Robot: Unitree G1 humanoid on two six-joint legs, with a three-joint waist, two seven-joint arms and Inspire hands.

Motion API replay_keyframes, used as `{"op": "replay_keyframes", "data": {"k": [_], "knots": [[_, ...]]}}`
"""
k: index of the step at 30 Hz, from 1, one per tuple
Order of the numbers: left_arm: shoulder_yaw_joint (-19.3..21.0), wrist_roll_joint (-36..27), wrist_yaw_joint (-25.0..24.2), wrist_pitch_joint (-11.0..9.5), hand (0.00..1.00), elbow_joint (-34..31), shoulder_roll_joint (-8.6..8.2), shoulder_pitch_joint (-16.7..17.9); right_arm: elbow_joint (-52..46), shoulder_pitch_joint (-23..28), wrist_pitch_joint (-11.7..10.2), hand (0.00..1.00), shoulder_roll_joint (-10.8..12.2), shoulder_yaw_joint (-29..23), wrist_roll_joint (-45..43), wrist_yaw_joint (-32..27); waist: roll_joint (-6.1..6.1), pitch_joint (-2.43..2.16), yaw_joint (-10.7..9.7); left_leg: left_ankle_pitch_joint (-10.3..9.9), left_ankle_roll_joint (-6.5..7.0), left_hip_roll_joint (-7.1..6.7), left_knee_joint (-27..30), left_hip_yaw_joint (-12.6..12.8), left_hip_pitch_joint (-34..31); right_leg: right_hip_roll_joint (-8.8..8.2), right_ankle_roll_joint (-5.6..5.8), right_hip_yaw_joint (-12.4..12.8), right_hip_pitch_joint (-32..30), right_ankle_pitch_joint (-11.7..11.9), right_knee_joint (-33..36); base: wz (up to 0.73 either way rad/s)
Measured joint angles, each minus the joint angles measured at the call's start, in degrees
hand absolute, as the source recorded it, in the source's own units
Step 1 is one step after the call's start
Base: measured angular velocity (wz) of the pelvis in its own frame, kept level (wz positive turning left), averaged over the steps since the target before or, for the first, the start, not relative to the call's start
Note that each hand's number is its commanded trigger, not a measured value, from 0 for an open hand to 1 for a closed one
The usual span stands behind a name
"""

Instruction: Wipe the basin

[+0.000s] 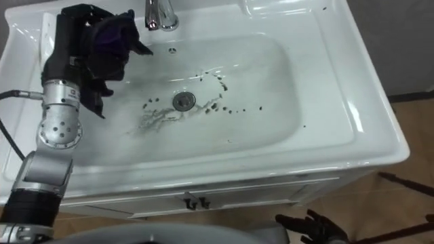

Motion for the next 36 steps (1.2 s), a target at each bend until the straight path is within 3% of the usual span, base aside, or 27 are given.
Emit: {"op": "replay_keyframes", "data": {"k": [7,11,21,28,36], "knots": [[-1.2,-0.07,-0.07,-0.49,1.0,3.3,0.0,-0.58,0.81,-0.14,-0.01,0.0,-0.94,-0.08,4.13,1.1,1.71,0.33,-1.2,-0.12,0.24,0.15,0.64,0.54,-1.31,-0.16,-0.01,1.13,-2.36,-0.12,1.91,-0.07],[-1.5,0.04,-0.53,-0.49,1.0,10.16,0.0,-1.19,1.01,-0.24,0.08,0.0,-1.38,-1.18,4.03,1.37,2.57,-0.04,-2.77,-0.01,0.4,0.13,1.15,1.2,-2.07,-0.29,-0.06,1.76,-3.67,-0.41,2.45,-0.07],[-2.98,0.47,-1.43,1.8,1.0,18.77,0.08,-3.32,0.4,-0.6,2.51,0.0,-1.54,-1.72,4.77,2.16,2.07,0.37,-3.95,0.02,0.46,-0.17,1.45,2.2,-3.12,-1.11,0.1,2.73,-6.39,-1.82,5.77,-0.04],[-3.02,6.09,-1.43,2.65,1.0,25.4,0.09,-5.76,-0.1,-0.61,2.58,0.0,-2.36,-1.82,4.85,2.24,2.64,0.26,-4.25,0.02,0.45,0.12,1.38,3.49,-4.24,-1.04,-0.14,4.08,-8.89,-2.09,7.02,-0.1],[-3.53,6.81,-1.43,3.37,1.0,35.29,0.72,-10.05,-0.22,-0.6,3.77,0.0,-2.8,-1.81,5.94,0.85,2.93,0.05,-3.98,0.01,0.45,0.41,1.72,4.95,-5.56,-1.02,-0.13,4.97,-10.4,-2.09,7.58,-0.06]]}}
